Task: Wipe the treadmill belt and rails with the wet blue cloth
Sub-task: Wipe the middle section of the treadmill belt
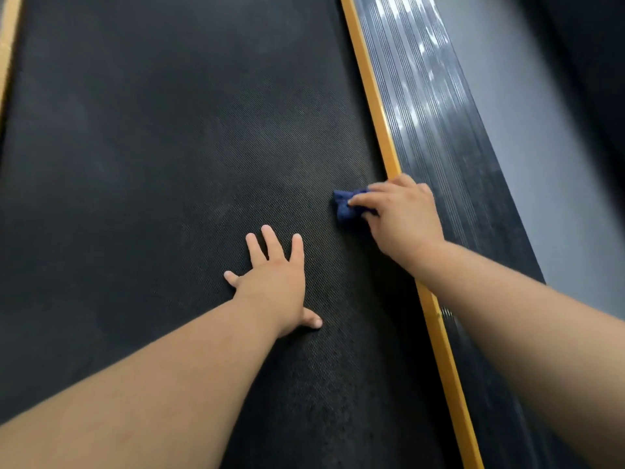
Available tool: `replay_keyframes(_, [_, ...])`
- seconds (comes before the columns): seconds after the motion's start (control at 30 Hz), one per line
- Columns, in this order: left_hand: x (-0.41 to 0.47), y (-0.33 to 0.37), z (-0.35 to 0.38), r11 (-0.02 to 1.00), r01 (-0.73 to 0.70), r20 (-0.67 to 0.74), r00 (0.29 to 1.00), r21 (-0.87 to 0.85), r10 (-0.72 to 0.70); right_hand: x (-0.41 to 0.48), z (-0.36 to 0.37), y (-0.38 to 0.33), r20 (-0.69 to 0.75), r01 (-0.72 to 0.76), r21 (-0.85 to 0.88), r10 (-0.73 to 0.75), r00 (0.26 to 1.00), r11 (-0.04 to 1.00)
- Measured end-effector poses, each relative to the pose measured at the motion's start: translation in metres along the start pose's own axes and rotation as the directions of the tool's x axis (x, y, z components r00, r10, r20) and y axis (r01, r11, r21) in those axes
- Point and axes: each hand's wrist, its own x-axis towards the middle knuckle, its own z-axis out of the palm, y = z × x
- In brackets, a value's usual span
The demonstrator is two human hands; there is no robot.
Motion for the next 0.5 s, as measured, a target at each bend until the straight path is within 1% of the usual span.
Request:
replay_keyframes(0.07, [0.000, 0.001, 0.000, 1.000, 0.000, 0.000, 1.000, -0.002, 0.000, 0.028, 0.002, 0.002, 0.040, -0.021, 0.002, 0.021, 0.999, 1.000])
replay_keyframes(0.17, [0.000, 0.002, -0.003, 1.000, 0.006, 0.019, 1.000, -0.007, -0.006, 0.062, 0.002, 0.006, 0.065, -0.021, -0.045, 0.024, 0.998, 0.999])
replay_keyframes(0.2, [0.000, 0.003, -0.004, 1.000, 0.011, 0.029, 1.000, -0.005, -0.010, 0.077, 0.001, 0.007, 0.079, -0.051, -0.075, 0.057, 0.995, 0.996])
replay_keyframes(0.23, [0.000, 0.004, -0.005, 1.000, 0.013, 0.041, 0.999, -0.001, -0.013, 0.094, -0.001, 0.008, 0.114, -0.113, -0.099, 0.124, 0.986, 0.989])
replay_keyframes(0.3, [0.000, 0.004, -0.006, 1.000, 0.013, 0.044, 0.999, -0.001, -0.013, 0.124, -0.004, 0.006, 0.234, -0.237, -0.114, 0.258, 0.937, 0.965])
replay_keyframes(0.33, [-0.001, 0.004, -0.006, 1.000, 0.010, 0.045, 0.999, -0.008, -0.010, 0.131, -0.004, 0.005, 0.273, -0.249, -0.120, 0.273, 0.922, 0.961])
replay_keyframes(0.37, [-0.001, 0.003, -0.005, 1.000, 0.008, 0.047, 0.999, -0.013, -0.008, 0.133, -0.002, 0.005, 0.269, -0.219, -0.142, 0.251, 0.930, 0.965])
replay_keyframes(0.43, [-0.001, 0.002, -0.005, 1.000, 0.005, 0.045, 0.999, -0.008, -0.005, 0.113, 0.002, 0.005, 0.178, -0.106, -0.189, 0.141, 0.974, 0.976])
replay_keyframes(0.5, [-0.002, 0.001, -0.005, 1.000, 0.008, 0.031, 0.999, -0.002, -0.008, 0.075, 0.004, 0.007, 0.089, -0.034, -0.138, 0.047, 0.995, 0.990])
